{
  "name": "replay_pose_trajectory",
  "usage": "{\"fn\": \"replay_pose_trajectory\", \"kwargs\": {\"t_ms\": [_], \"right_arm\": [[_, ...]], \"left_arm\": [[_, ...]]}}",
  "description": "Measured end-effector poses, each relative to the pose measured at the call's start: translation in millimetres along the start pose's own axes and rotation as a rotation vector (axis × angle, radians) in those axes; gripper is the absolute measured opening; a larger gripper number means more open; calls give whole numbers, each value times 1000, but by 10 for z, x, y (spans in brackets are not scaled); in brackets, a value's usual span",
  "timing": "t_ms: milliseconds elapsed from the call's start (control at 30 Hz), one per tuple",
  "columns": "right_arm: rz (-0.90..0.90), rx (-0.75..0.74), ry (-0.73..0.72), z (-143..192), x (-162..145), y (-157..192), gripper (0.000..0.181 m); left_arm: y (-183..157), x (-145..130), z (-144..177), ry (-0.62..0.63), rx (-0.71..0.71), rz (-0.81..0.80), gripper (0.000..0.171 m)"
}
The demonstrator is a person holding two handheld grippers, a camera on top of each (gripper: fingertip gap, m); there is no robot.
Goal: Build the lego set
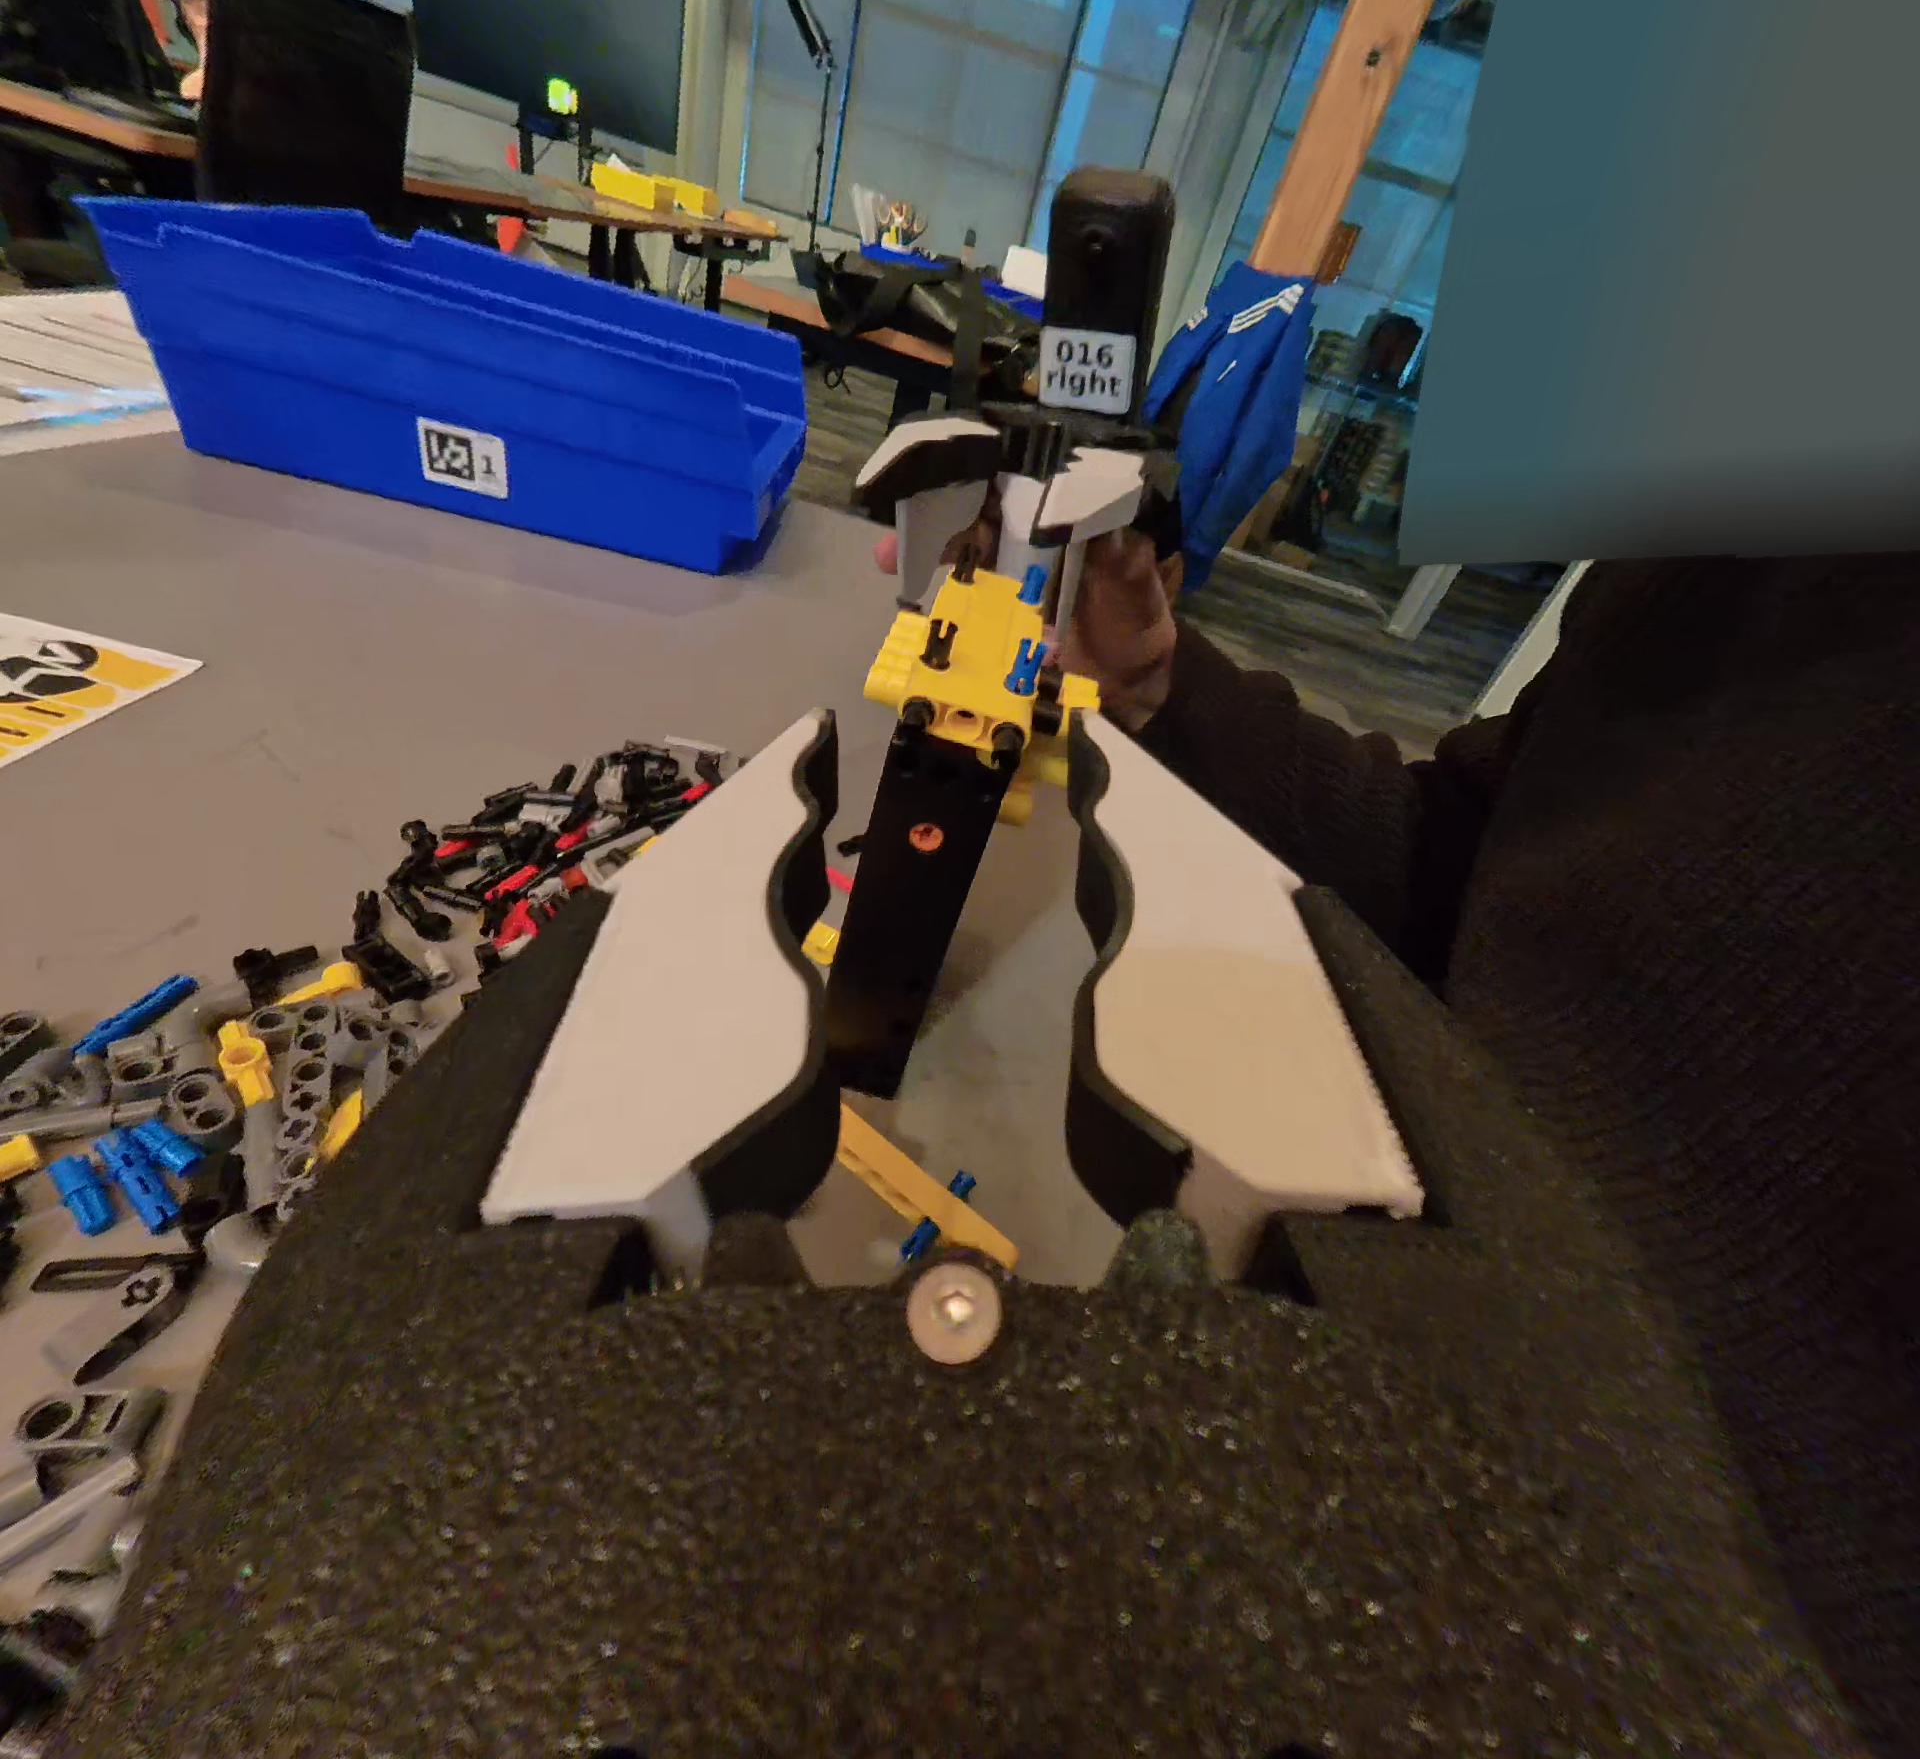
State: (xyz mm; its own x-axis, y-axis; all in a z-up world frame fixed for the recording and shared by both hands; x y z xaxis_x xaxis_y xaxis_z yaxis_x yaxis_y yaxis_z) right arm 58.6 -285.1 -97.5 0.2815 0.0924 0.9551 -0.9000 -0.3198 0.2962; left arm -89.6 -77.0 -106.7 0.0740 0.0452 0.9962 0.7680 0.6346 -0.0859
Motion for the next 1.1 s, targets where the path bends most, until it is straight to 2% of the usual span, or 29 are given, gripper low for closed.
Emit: {"fn": "replay_pose_trajectory", "kwargs": {"t_ms": [133,333,400,733,900,1100], "right_arm": [[-35,69,-93,75,66,23,48],[-43,48,-146,129,99,-4,48],[-47,31,-142,122,92,-23,48],[-19,-25,-92,55,44,-42,48],[-18,-136,-74,57,21,-134,48],[-34,-178,-65,62,2,-181,49]], "left_arm": [[19,34,48,-51,-12,31,44],[26,49,83,-72,-36,56,44],[13,42,68,-62,-71,70,44],[18,30,57,-49,-26,29,44],[21,25,52,-46,-14,23,44],[22,21,46,-42,-4,16,44]]}}
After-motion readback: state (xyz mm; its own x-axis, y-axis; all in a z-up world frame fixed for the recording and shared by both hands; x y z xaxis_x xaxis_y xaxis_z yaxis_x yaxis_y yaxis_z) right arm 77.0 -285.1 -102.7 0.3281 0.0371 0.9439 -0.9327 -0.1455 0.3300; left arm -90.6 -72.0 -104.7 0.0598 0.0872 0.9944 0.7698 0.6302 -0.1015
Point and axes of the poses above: each gripper's, where its closed fingertips meet, z back along the fingers, x out of its top, y = z × x across the jaws, the point moved 9 cm from there along z, back along the fingers, and after that the axes turned 10 degrees about -z, right-handed, at the moved point
